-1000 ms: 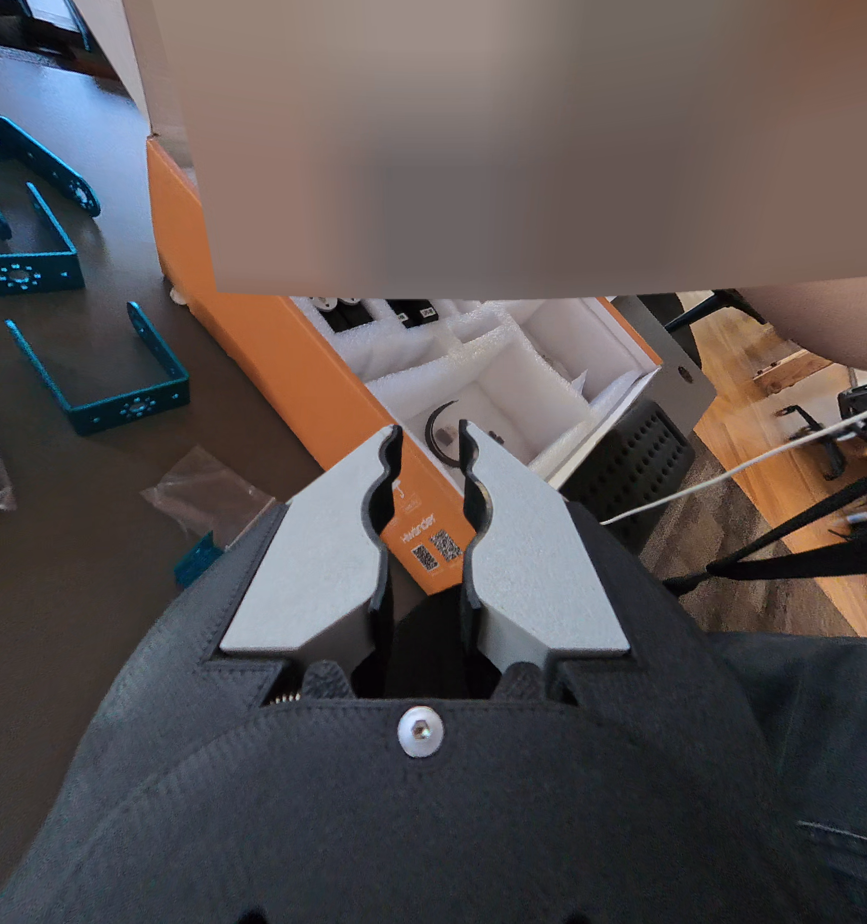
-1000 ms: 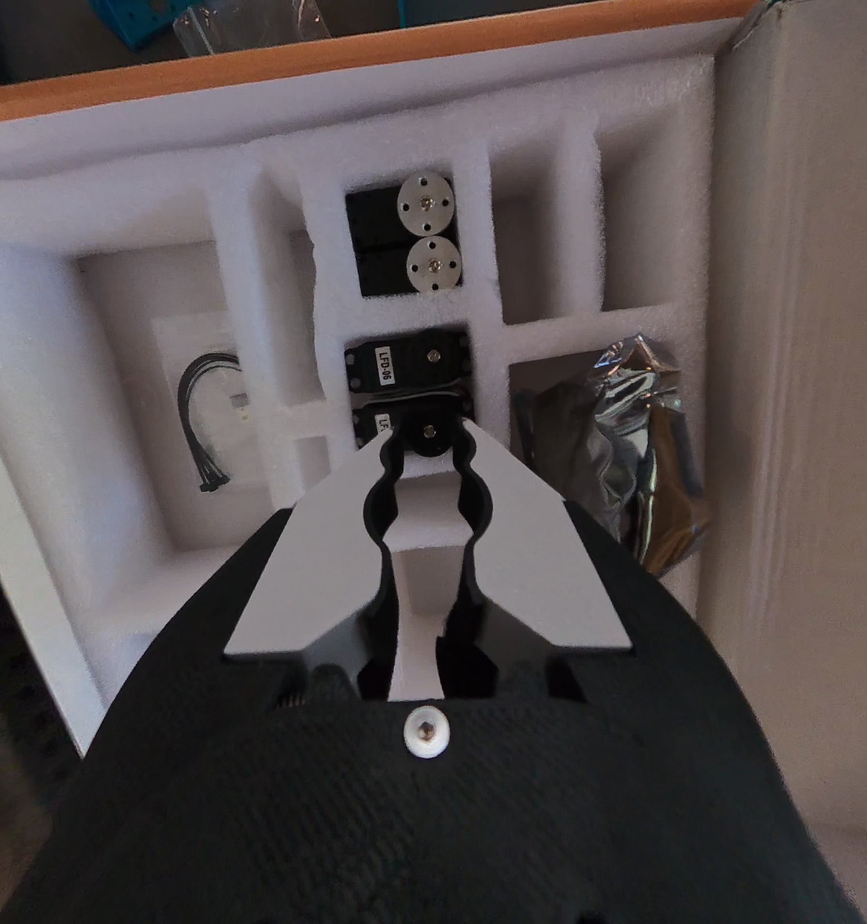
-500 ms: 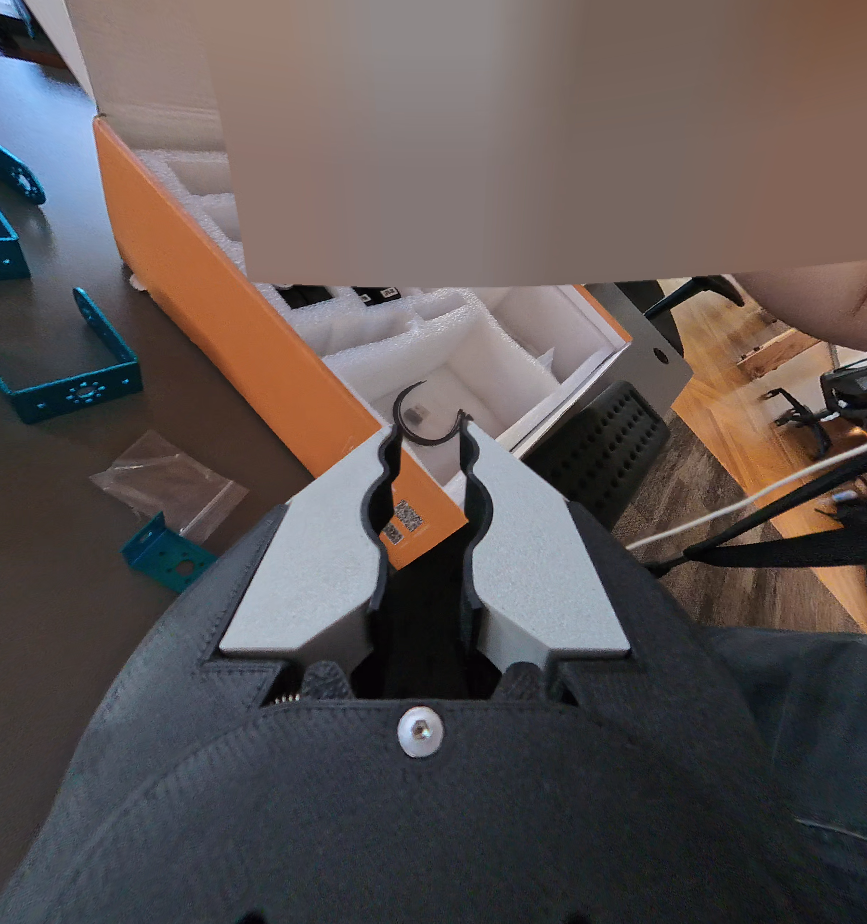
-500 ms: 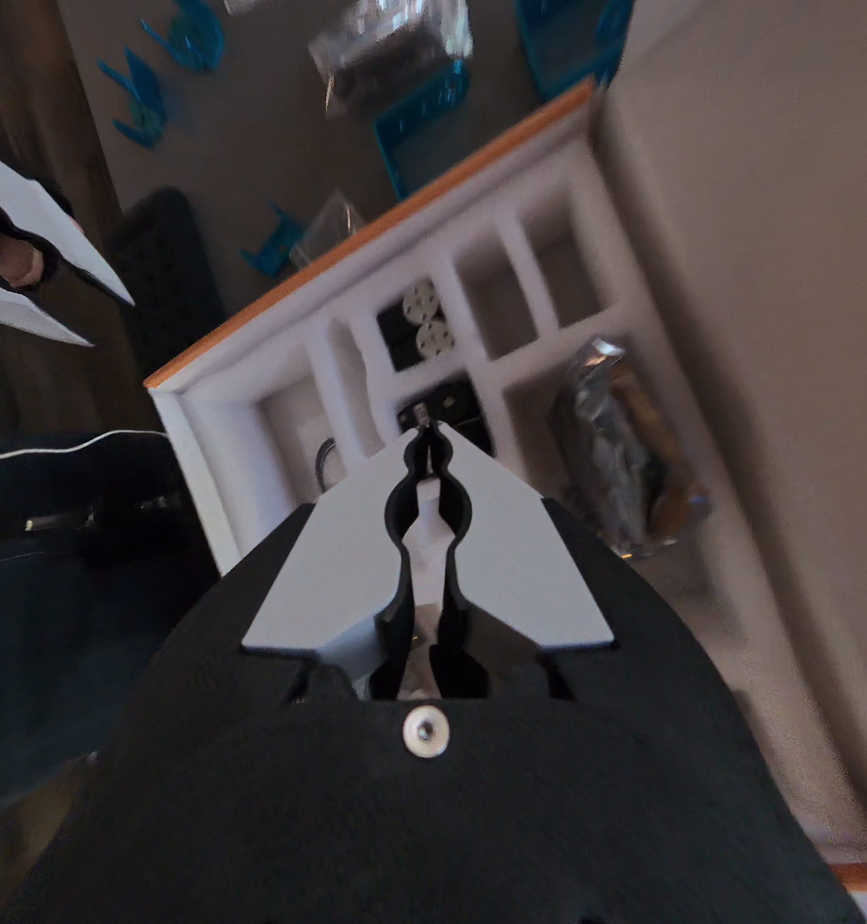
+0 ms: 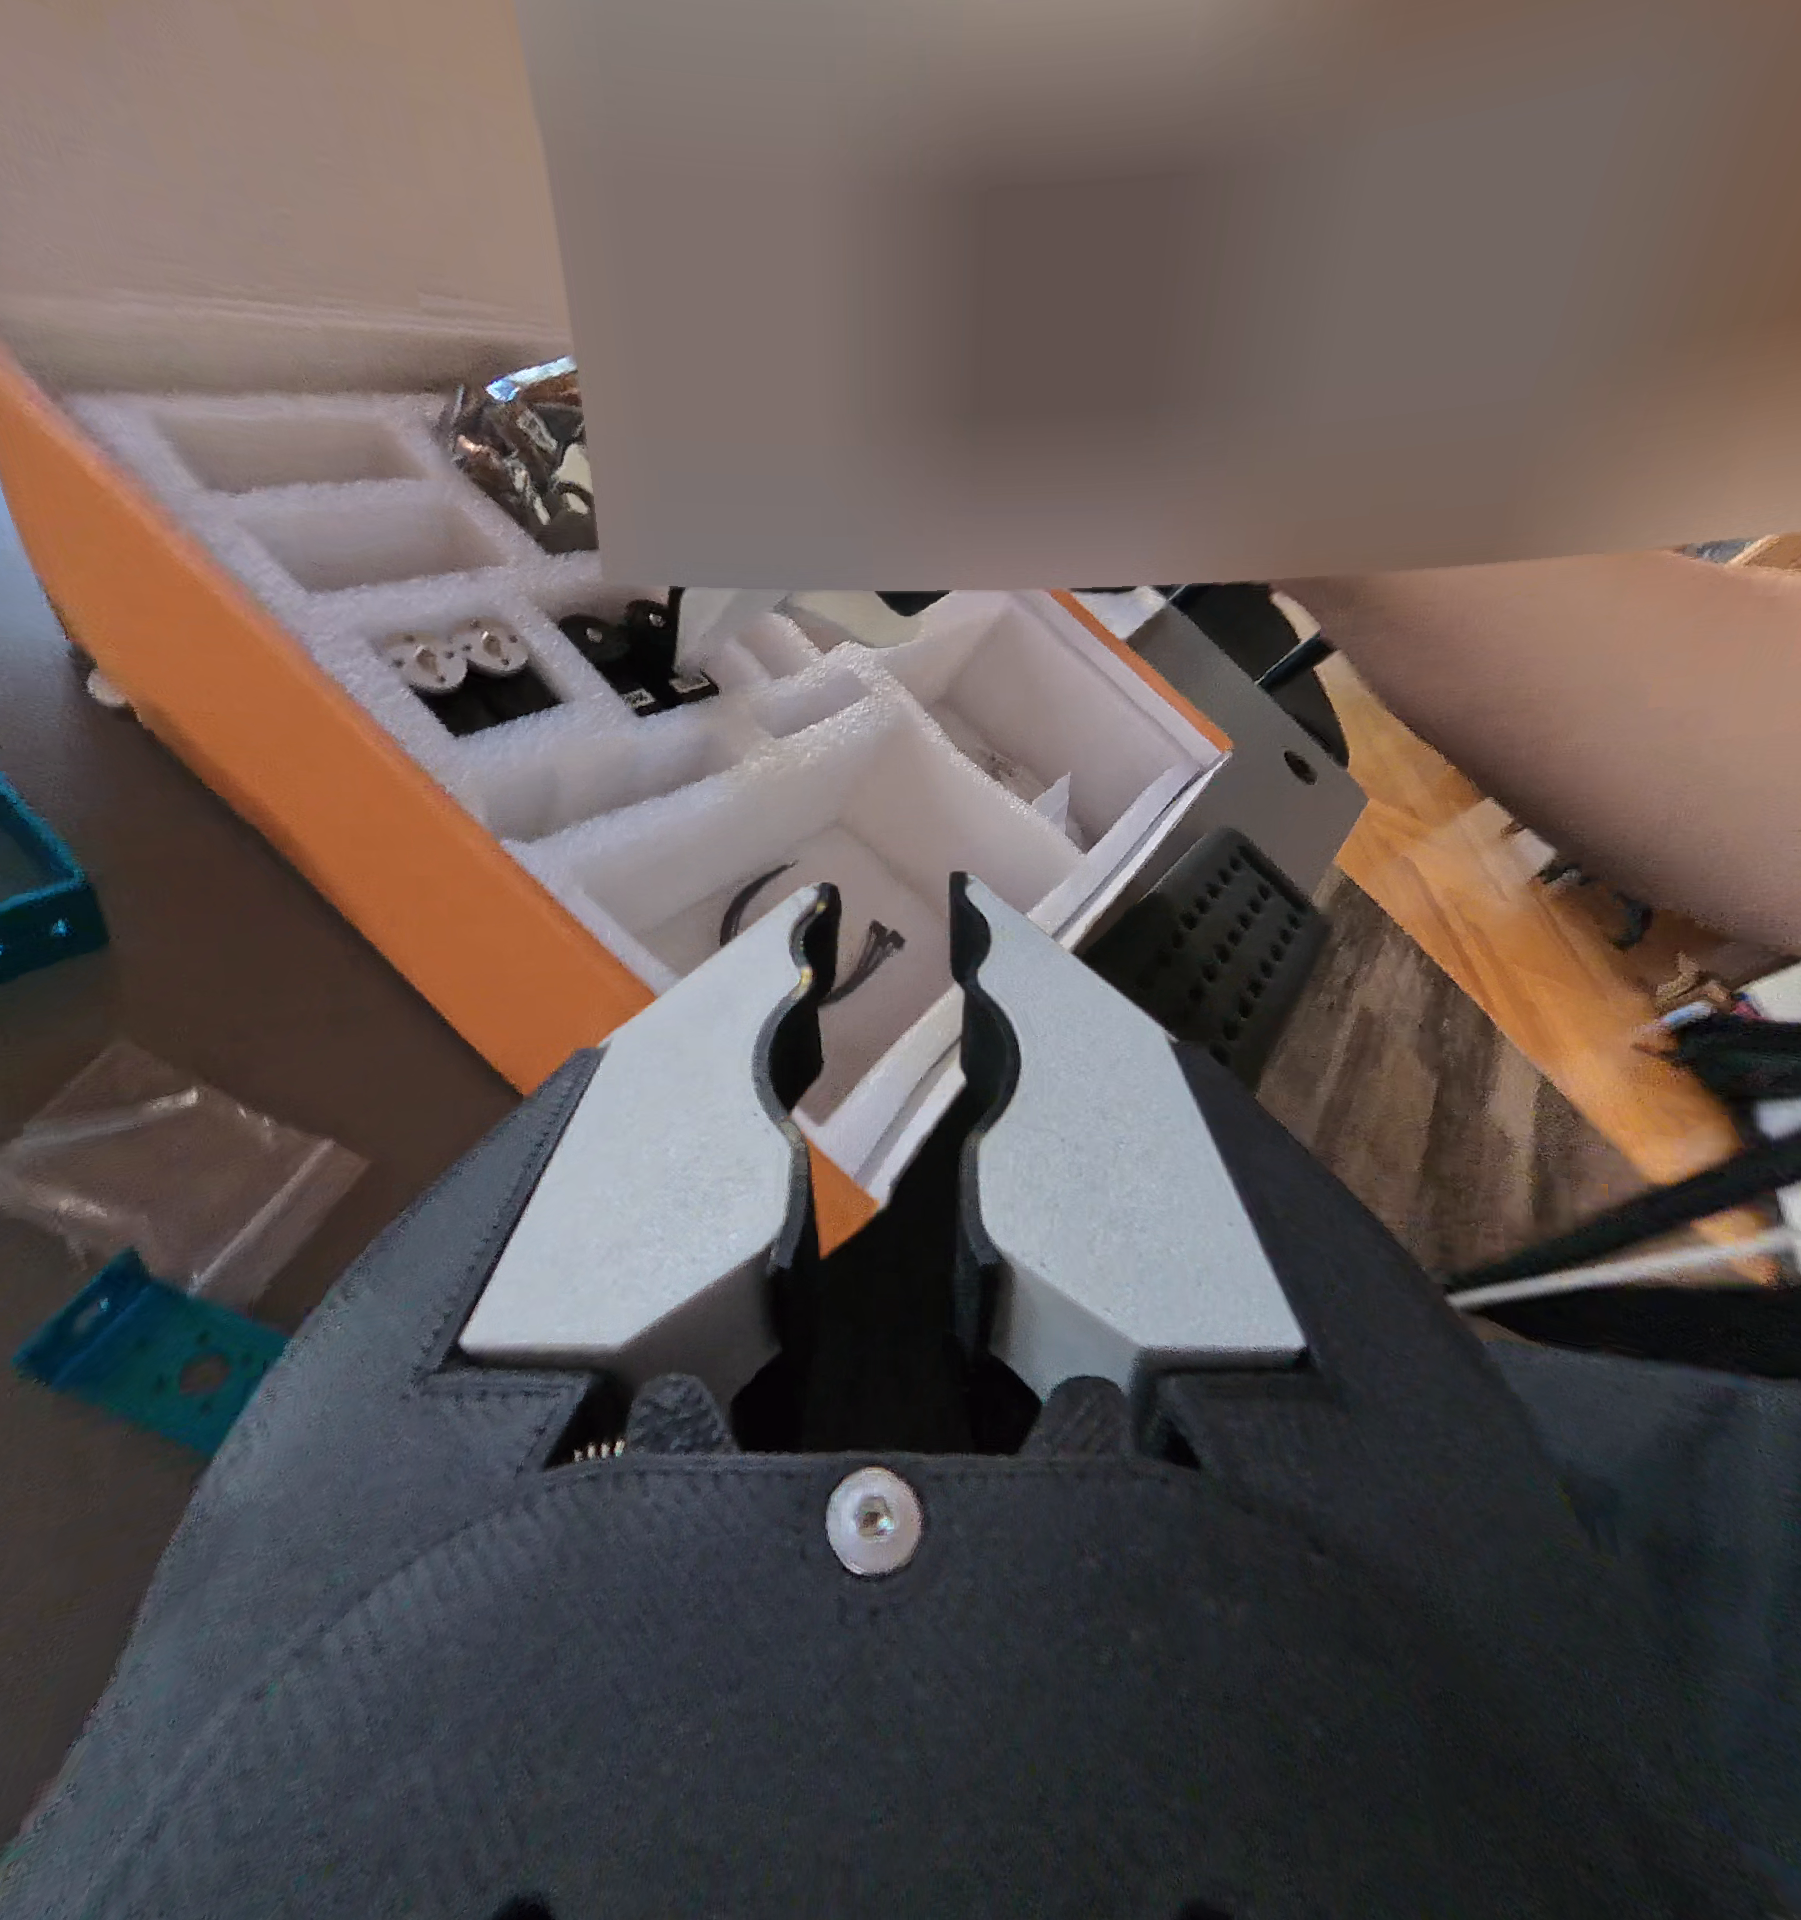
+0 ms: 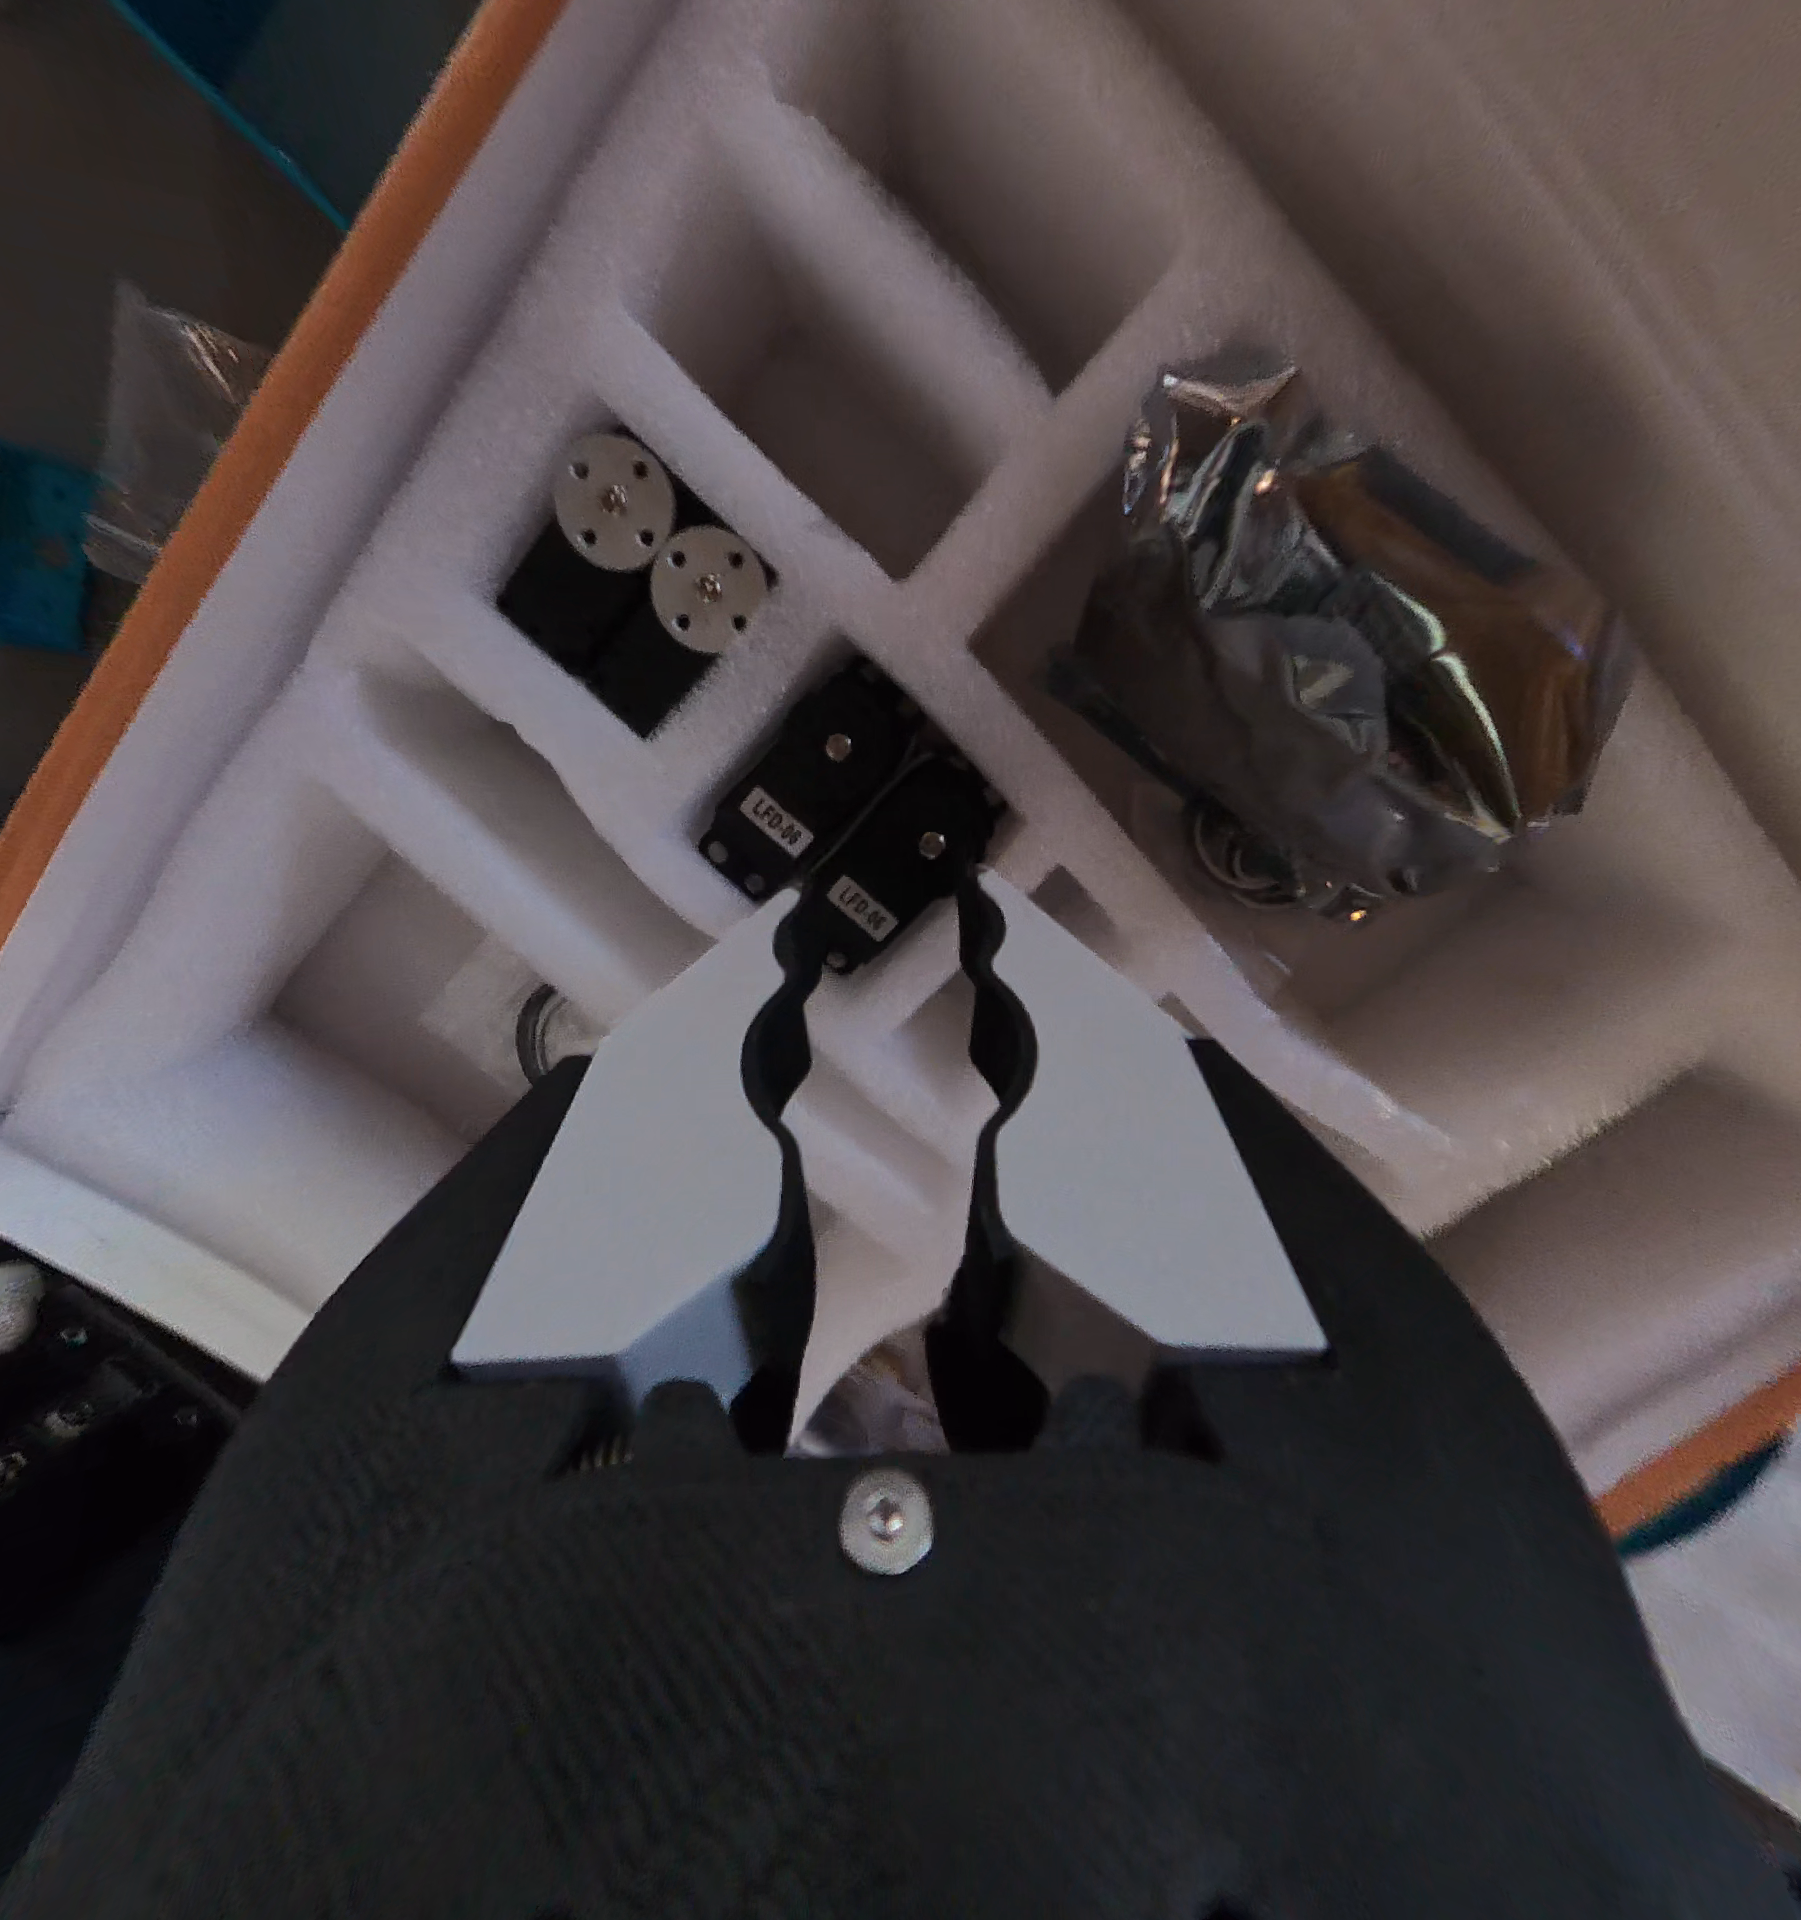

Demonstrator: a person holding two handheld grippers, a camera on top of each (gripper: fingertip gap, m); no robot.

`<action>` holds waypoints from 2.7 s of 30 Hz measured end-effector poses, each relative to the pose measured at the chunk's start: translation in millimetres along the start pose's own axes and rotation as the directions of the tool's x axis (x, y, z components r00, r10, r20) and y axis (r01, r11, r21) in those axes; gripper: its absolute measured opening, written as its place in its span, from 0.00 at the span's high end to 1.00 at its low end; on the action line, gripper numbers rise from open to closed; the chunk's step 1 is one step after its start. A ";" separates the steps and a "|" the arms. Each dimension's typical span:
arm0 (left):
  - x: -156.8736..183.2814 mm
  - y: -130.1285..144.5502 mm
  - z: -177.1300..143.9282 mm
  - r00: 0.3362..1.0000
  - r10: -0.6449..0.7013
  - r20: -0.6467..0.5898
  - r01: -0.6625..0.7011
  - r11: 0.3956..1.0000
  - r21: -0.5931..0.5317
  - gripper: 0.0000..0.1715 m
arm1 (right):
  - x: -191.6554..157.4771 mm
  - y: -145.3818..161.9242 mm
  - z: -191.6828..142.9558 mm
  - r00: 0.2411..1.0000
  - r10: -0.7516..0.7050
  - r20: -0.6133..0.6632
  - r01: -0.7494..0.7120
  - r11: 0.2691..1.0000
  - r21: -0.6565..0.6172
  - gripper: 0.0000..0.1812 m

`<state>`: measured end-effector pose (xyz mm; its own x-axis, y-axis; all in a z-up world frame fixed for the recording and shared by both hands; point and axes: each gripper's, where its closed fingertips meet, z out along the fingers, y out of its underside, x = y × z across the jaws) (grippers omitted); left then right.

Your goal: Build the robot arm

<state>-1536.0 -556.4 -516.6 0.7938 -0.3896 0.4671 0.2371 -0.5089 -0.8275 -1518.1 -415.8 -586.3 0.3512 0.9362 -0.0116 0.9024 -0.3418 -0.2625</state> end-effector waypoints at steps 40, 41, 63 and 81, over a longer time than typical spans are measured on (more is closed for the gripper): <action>-22.0 29.2 35.8 0.996 0.078 0.038 -0.070 0.982 -0.174 0.87 | -43.6 -61.4 16.9 0.980 -0.196 0.044 0.194 0.979 0.061 0.89; -22.0 29.7 35.5 0.997 0.070 0.034 -0.063 0.982 -0.176 0.88 | -43.5 -61.1 18.8 0.979 -0.197 0.047 0.193 0.979 0.064 0.89; -22.6 29.0 33.5 1.000 -0.012 0.011 0.013 0.991 -0.131 0.88 | -49.5 -60.3 24.5 0.990 -0.136 0.041 0.133 0.988 0.077 0.85; -22.2 36.2 34.8 0.998 0.060 0.013 -0.055 0.970 -0.239 0.86 | -47.7 -62.9 17.3 0.996 -0.058 0.068 0.043 0.978 0.206 0.90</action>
<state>-1525.6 -539.5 -567.7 0.8138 -0.4095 0.4125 0.0524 -0.6551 -0.7537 -1595.9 -437.5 -586.0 0.2802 0.9579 -0.0620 0.8459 -0.2769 -0.4559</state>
